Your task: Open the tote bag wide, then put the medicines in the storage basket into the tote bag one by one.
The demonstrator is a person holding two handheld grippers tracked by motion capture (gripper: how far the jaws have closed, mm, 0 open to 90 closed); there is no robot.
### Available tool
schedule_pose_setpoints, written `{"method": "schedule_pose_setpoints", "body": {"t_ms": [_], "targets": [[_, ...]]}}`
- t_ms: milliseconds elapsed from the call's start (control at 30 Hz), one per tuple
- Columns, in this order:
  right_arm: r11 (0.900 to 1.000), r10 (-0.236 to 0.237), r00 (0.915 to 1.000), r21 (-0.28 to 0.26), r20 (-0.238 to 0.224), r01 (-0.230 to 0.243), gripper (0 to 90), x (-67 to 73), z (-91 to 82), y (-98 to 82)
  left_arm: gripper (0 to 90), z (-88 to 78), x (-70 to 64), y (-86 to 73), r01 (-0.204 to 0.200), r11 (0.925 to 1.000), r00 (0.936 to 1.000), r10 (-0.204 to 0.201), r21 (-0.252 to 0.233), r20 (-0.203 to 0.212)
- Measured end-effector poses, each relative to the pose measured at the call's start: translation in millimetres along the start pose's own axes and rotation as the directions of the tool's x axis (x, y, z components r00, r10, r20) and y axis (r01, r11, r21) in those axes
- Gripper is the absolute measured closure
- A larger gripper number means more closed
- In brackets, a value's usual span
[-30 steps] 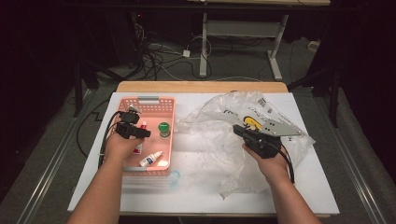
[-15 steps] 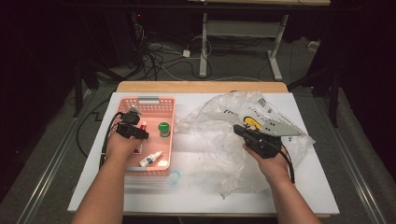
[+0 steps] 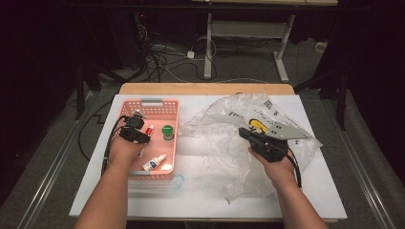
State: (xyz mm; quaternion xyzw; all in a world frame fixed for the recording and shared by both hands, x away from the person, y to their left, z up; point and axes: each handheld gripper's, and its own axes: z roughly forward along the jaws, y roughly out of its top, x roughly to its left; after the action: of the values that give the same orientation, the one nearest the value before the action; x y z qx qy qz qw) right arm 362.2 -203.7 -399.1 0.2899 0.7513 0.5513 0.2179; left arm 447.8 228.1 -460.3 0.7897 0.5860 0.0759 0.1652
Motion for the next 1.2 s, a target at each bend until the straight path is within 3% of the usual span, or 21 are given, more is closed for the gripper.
{"method": "schedule_pose_setpoints", "body": {"t_ms": [333,700,767,967,1200], "targets": [[1.0,-0.004,1.0,0.004,0.007,0.004,90.0,-0.5,0.9,-0.3,67.9,-2.4,2.0,0.3,-0.006,1.0,0.9997,0.006,0.001,0.025],[1.0,0.002,1.0,-0.003,0.005,-0.002,90.0,-1.4,-0.5,-1.1,67.9,-19.7,2.5,-3.5,0.001,0.9969,0.9996,0.001,-0.078,0.028],[1.0,0.004,1.0,-0.002,0.008,-0.004,90.0,-1.0,-1.5,-0.2,67.9,-23.3,3.3,-4.2,0.004,0.9958,0.9986,0.001,-0.091,0.053],[1.0,-0.002,0.9999,0.0,0.01,0.002,90.0,-0.2,-1.3,-0.1,67.8,-36.4,0.8,-10.8,-0.013,0.9909,0.9973,0.023,-0.134,0.07],[1.0,-0.009,1.0,0.004,-0.004,0.009,90.0,2.1,0.7,-1.8,67.8,-53.6,-5.0,-24.4,-0.018,0.9773,0.9933,0.042,-0.211,0.108]]}}
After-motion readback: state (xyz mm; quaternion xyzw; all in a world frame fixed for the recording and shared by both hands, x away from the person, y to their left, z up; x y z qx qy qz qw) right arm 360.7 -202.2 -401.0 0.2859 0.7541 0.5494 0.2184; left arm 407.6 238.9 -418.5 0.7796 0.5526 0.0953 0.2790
